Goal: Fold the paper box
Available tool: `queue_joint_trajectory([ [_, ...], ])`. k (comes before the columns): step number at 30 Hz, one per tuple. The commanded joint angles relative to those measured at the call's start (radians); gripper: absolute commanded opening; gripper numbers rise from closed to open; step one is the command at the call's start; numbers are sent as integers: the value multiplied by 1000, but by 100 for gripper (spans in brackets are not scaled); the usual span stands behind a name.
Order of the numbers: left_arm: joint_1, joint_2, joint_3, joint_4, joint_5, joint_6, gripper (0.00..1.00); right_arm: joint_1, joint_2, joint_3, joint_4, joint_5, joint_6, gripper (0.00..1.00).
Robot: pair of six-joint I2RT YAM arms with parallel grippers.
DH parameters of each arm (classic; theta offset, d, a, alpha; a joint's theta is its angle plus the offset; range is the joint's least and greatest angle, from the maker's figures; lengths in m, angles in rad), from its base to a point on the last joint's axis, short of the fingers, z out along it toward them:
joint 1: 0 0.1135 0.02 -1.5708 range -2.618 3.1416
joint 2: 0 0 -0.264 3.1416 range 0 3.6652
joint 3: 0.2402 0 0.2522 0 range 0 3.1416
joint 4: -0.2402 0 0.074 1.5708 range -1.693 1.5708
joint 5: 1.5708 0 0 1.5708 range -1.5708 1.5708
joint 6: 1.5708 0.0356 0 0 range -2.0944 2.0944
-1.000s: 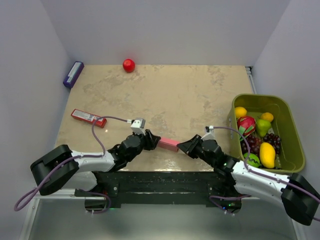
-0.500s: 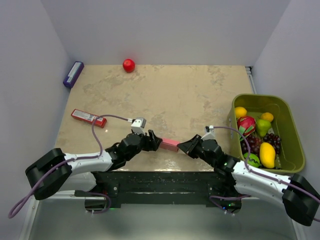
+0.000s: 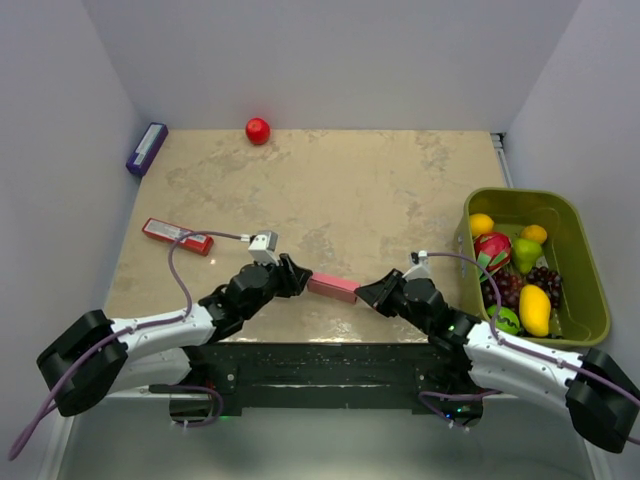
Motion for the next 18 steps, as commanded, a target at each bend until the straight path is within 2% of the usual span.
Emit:
queue_joint_trajectory([
  [1,12,23,-22,35,36,-25,48,4,4,-1,-129,44,-34,4],
  [11,23,58,-51,95,58,-38,43,4,-10,-2,-141,43,-33,4],
  [18,26,90,-108,179,99,-56,30,4,1,-1,-135,47,-34,4],
])
